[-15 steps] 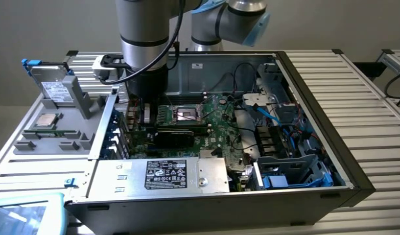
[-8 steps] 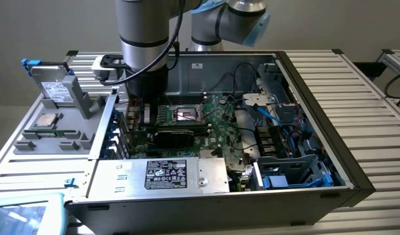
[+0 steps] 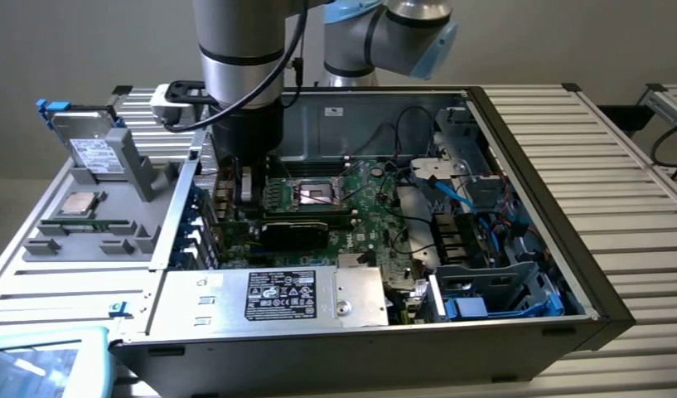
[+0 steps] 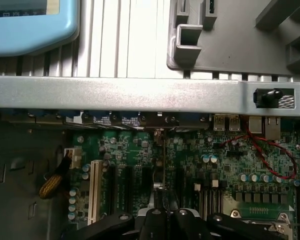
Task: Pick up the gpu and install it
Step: 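Press down on the gpu until it lock into place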
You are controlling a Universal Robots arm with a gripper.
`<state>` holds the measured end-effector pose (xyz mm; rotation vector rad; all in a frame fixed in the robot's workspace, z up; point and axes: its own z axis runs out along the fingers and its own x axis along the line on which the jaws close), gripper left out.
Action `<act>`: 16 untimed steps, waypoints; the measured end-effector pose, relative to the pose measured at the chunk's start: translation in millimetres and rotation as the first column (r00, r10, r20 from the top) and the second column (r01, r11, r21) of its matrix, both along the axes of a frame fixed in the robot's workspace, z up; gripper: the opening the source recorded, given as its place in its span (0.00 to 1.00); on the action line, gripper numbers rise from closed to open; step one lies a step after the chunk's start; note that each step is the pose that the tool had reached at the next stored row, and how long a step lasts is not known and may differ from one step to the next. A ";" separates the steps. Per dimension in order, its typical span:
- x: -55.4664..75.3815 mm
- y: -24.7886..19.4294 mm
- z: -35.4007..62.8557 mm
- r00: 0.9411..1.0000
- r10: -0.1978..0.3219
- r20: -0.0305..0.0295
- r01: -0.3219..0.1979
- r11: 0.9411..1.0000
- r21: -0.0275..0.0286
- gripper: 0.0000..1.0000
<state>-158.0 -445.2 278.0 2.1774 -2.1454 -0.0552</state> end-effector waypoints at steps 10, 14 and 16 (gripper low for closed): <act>22.5 0.3 4.3 1.000 0.000 -0.006 0.000 1.000 -0.006 0.12; 38.9 0.3 5.0 1.000 0.000 -0.012 0.000 1.000 -0.006 0.12; 46.8 0.3 5.3 1.000 0.000 -0.016 0.000 1.000 -0.006 0.12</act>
